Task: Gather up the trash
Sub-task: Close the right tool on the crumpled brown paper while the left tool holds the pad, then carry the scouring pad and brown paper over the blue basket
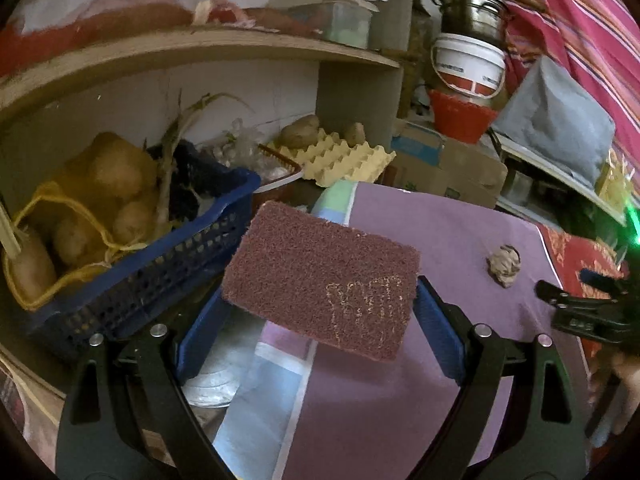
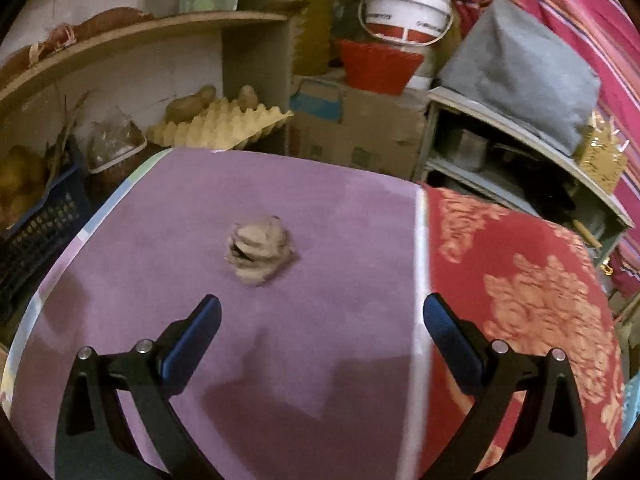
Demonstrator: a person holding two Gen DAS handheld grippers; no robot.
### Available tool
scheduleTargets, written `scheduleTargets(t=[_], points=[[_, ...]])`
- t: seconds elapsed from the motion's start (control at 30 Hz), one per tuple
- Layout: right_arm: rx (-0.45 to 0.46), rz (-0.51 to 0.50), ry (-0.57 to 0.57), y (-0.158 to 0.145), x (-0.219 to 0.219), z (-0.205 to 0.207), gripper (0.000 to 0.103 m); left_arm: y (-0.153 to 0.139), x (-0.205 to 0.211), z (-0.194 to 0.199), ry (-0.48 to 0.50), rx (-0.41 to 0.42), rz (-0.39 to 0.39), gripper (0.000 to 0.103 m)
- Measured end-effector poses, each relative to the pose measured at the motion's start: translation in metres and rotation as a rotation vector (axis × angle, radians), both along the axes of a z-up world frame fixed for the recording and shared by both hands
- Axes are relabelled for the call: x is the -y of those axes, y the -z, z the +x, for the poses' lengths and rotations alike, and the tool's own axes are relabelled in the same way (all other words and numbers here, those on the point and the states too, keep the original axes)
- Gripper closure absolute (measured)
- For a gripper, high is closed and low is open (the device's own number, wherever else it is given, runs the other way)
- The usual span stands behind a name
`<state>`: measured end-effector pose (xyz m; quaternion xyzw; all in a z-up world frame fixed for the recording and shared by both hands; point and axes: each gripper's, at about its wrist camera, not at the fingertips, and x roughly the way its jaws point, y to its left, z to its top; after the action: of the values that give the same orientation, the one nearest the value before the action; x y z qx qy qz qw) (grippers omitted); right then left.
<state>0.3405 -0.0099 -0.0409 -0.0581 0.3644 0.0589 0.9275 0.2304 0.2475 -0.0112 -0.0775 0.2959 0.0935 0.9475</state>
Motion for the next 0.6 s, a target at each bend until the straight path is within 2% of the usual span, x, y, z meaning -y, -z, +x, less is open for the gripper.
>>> scheduleTargets(t=[0.27, 0.37, 0.47, 0.53, 0.6], points=[[-0.021, -0.048, -0.042, 0.013, -0.031, 0.033, 0.007, 0.002, -0.003, 0.008, -0.03, 0.002, -0.017, 0.016], [-0.046, -0.068, -0.065, 0.018, -0.038, 0.042, 0.019, 0.001, -0.003, 0.01, -0.034, 0.005, -0.031, 0.016], [-0.084, -0.067, -0.082, 0.025, -0.039, 0.049, 0.037, 0.001, -0.001, 0.011, -0.04, 0.002, -0.024, 0.016], [-0.11, -0.024, -0.111, 0.028, -0.036, 0.052, 0.053, 0.0, 0.0, 0.011, -0.042, 0.001, -0.019, 0.016], [-0.11, -0.016, -0.128, 0.028, -0.034, 0.05, 0.054, -0.001, 0.002, 0.012, -0.042, -0.001, -0.016, 0.016]])
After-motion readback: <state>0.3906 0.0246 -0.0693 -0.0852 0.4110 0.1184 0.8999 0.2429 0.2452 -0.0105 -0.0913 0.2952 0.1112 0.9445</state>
